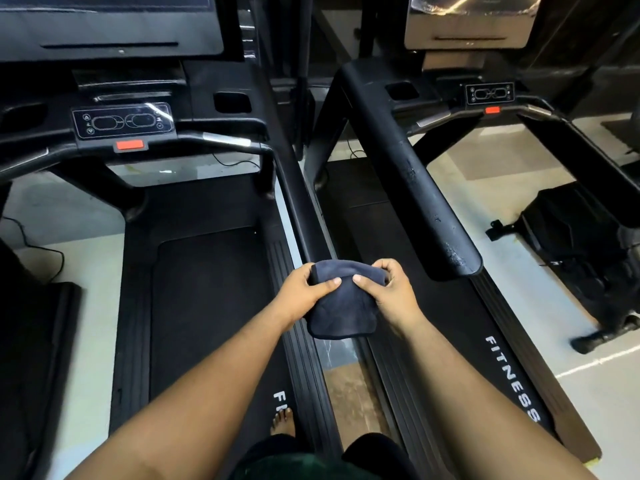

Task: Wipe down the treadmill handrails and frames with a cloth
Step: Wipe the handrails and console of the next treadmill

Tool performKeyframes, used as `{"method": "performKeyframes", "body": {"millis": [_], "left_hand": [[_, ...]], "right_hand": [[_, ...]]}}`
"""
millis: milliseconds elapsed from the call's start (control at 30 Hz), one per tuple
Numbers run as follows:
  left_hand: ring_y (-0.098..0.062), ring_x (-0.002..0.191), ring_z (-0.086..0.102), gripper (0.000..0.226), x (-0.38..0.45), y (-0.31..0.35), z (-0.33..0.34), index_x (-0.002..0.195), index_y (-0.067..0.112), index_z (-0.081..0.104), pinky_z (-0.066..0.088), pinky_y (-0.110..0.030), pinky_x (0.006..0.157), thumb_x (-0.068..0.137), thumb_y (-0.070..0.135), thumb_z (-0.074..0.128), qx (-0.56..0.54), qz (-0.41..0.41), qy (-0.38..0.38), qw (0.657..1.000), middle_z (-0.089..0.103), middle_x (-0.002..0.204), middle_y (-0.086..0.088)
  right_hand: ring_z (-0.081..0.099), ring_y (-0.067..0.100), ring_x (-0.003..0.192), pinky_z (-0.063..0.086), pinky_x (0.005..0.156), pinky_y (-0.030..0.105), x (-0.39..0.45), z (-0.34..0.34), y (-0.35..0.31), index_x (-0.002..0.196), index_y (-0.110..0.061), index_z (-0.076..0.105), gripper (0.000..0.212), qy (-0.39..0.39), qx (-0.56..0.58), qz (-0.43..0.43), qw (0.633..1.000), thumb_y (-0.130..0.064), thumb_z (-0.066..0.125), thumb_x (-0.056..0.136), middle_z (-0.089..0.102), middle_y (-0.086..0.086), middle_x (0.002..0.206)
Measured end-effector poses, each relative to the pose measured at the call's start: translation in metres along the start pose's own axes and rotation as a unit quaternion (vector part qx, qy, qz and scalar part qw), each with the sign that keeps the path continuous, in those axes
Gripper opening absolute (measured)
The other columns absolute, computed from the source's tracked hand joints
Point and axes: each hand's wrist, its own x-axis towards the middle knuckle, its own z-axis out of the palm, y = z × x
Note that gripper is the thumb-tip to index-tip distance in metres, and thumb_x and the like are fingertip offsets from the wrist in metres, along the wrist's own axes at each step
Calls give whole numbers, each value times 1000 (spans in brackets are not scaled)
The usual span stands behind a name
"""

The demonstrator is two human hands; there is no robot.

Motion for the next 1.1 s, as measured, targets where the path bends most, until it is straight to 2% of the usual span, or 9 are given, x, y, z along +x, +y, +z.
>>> {"method": "performKeyframes", "body": {"millis": [167,300,433,600,700,800,900,1000,1100], "left_hand": [[-12,100,73,27,0,-8,-1,113,21,67,61,-44,92,91,32,79,28,19,51,998,76,107,3],[-4,96,70,22,2,-17,6,107,26,64,59,-26,83,91,32,78,69,64,106,990,73,103,10],[3,92,68,23,8,-32,20,102,35,62,52,-14,78,89,34,80,99,112,172,974,72,100,15],[10,86,65,38,11,-77,60,110,22,64,50,-12,79,81,31,87,133,206,266,932,71,99,14],[-1,81,68,37,-4,-98,90,107,18,67,52,-18,73,79,29,89,159,218,337,902,73,92,9],[-13,81,69,30,-30,-104,116,101,21,67,55,-25,71,81,31,86,198,200,358,890,73,89,8],[-3,77,65,20,-49,-101,137,98,25,65,48,-13,66,86,28,81,187,177,371,892,72,87,11],[-7,89,71,15,-59,-104,155,103,20,67,55,-24,80,91,21,76,106,174,370,907,75,95,6],[-10,98,72,17,-63,-108,174,111,16,66,58,-31,89,95,18,72,47,168,358,917,76,103,3]], "right_hand": [[71,12,102,59,82,27,16,4,-4,112,-29,66,29,-21,11,-10,1000,-32,82,87,72,-3,112],[72,13,101,60,87,33,35,6,10,105,-26,71,19,-39,26,-44,998,-34,79,90,75,-3,108],[72,10,95,58,81,28,54,5,34,101,-19,71,18,-41,35,-105,993,-30,80,90,75,-2,102],[67,2,82,54,72,19,75,-13,79,99,-13,67,24,-57,87,-218,970,-29,81,88,72,-1,96],[63,-2,80,49,72,12,57,-32,100,97,-16,63,25,-64,78,-247,964,-31,81,88,69,-2,95],[59,-7,81,43,71,6,36,-54,109,99,-20,59,25,-89,47,-252,962,-30,80,89,64,-9,94],[63,3,96,47,76,10,26,-74,106,113,-23,55,37,-148,52,-212,965,-32,82,88,65,-5,108],[66,9,108,52,84,20,20,-88,123,123,-21,54,44,-229,84,-132,961,-30,81,89,67,-6,116],[71,17,109,56,87,30,19,-100,147,118,-22,67,33,-260,63,-118,956,-32,80,89,76,-4,111]]}}
